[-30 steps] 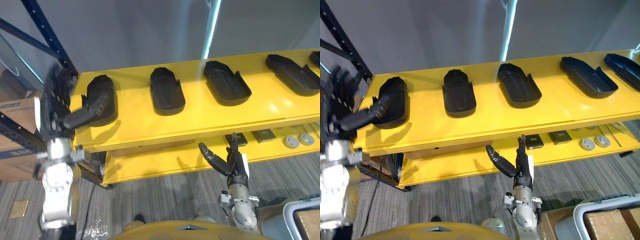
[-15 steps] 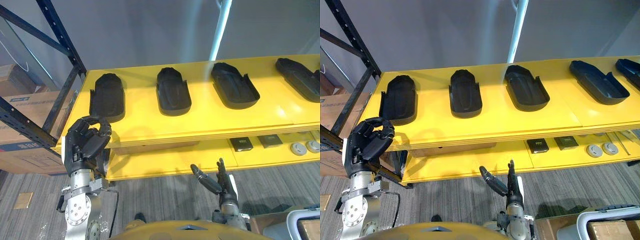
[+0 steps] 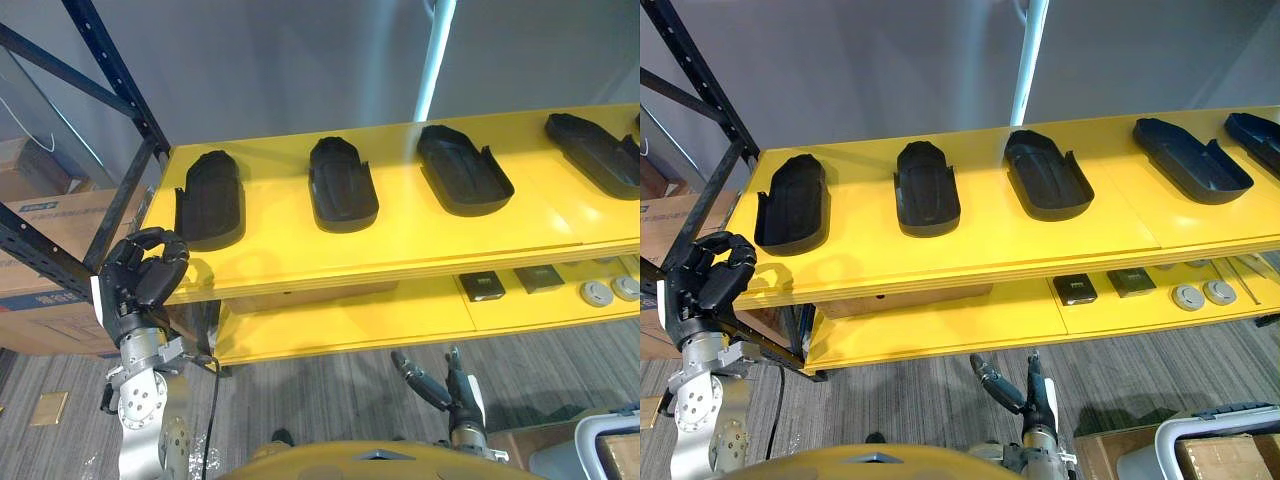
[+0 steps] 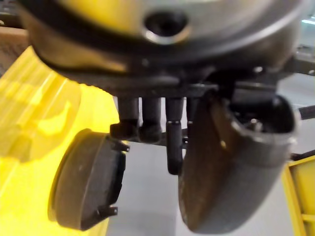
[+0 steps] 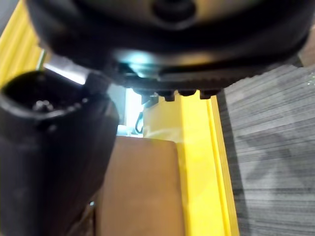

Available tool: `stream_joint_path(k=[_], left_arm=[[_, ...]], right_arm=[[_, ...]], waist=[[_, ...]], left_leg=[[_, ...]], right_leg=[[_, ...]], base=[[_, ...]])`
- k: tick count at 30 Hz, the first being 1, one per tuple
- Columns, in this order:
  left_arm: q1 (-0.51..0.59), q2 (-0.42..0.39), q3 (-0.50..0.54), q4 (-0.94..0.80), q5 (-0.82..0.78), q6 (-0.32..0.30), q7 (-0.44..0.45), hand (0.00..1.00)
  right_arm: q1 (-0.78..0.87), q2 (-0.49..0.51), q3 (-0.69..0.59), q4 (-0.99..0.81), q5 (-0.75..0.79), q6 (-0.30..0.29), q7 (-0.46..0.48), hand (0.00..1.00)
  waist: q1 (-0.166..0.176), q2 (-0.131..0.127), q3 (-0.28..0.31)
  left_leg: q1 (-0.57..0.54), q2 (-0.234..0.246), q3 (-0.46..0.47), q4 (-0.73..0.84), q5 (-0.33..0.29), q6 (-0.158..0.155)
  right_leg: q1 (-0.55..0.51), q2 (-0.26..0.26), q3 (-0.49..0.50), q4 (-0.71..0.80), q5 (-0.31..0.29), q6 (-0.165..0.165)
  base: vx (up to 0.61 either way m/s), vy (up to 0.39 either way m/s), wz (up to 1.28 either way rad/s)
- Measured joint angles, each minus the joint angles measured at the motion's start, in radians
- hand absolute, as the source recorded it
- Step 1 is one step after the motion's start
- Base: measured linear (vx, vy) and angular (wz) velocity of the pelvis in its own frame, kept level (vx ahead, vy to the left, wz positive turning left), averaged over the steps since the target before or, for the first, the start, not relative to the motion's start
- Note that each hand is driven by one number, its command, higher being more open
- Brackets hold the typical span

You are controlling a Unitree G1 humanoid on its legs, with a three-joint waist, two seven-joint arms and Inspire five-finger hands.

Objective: Walk over and take three plastic housings, then place them on the shelf

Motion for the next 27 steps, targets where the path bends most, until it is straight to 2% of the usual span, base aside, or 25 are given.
stream_joint_path(k=[6,11,15,27], left_arm=[[-0.076,0.043,0.018,0.077,-0.002,0.056,-0.008,0.00],[-0.128,0.095,0.016,0.228,-0.021,0.083,-0.033,0.00],[-0.155,0.100,0.013,0.300,-0.040,0.101,-0.037,0.00],[-0.262,0.200,-0.003,0.484,-0.041,0.107,-0.041,0.00]], right_arm=[[-0.005,-0.002,-0.020,0.013,-0.002,0.007,0.002,1.00],[-0.039,-0.031,0.003,0.044,-0.002,0.022,0.012,1.00],[-0.041,-0.037,0.014,0.044,-0.004,0.023,0.019,1.00],[-0.052,-0.039,0.022,0.059,-0.004,0.041,0.031,1.00]], waist=[[-0.008,0.001,-0.001],[-0.021,0.003,-0.001],[-0.023,0.003,-0.001],[-0.025,-0.004,0.003]], left_leg=[[0.001,0.006,0.011,0.000,0.006,-0.004],[0.013,0.022,0.028,-0.005,0.010,-0.009],[0.019,0.026,0.036,-0.005,0.011,-0.012],[0.038,0.033,0.058,-0.005,0.010,-0.018]], right_leg=[[0.000,0.009,0.006,-0.014,0.013,-0.003],[0.000,0.009,0.005,-0.012,0.014,-0.004],[0.000,0.009,0.004,-0.013,0.014,-0.004],[0.009,0.011,0.006,-0.015,0.022,-0.004]], base=[[-0.02,-0.009,-0.07],[-0.01,-0.011,-0.09],[0.00,-0.006,-0.07],[0.00,-0.001,-0.04]])
